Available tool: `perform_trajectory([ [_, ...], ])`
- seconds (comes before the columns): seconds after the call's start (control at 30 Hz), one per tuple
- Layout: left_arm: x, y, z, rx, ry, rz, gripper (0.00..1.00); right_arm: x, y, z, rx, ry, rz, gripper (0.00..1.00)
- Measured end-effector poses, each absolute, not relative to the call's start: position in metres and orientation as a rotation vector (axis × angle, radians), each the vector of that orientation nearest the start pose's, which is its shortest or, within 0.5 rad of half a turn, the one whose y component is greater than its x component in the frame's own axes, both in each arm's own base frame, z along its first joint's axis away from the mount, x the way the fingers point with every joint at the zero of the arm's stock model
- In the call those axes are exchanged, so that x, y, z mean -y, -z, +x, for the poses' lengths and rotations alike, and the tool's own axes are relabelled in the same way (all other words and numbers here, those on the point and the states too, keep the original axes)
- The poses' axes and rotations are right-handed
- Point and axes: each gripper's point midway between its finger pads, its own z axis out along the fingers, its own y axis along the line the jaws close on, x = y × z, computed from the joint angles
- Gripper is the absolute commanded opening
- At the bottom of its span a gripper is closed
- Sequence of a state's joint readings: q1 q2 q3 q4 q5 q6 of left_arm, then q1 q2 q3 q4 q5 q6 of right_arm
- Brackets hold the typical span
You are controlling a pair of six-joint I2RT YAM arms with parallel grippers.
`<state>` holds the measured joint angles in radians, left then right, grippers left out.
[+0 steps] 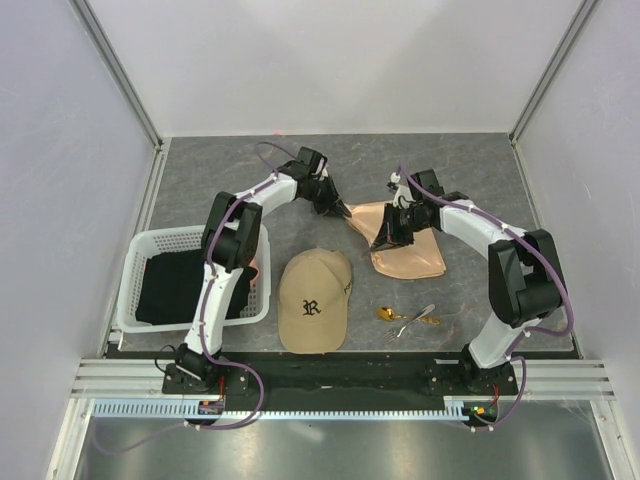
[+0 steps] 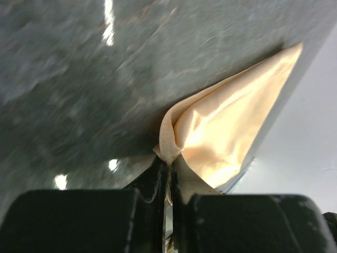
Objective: Fold the napkin into a case and place the utensils inside
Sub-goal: Fold the lower triangle-folded napkin at the center of the board.
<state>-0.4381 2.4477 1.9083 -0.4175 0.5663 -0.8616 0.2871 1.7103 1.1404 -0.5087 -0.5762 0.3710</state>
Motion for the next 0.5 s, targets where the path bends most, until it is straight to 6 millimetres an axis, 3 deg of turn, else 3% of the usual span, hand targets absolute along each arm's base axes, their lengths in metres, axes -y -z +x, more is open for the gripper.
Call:
perform_trajectory([
  [0.1, 0.334, -0.032, 0.45, -2.77, 1.058, -0.303, 0.02, -0.215, -0.081, 0.305, -2.716, -1.006, -0.144, 0.0],
  [0.3, 0.301, -0.078, 0.437, -2.753, 0.822, -0.294, 0.02, -0.244, -0.075, 0.279, -2.673, -1.194, -0.246, 0.0],
  [0.37, 0.295, -0.09, 0.433, -2.739, 0.747, -0.291, 0.02, -0.246, -0.074, 0.278, -2.65, -1.245, -0.228, 0.0],
  [0.5, 0.296, -0.089, 0.428, -2.742, 0.601, -0.279, 0.02, -0.239, -0.07, 0.276, -2.646, -1.308, -0.147, 0.0],
])
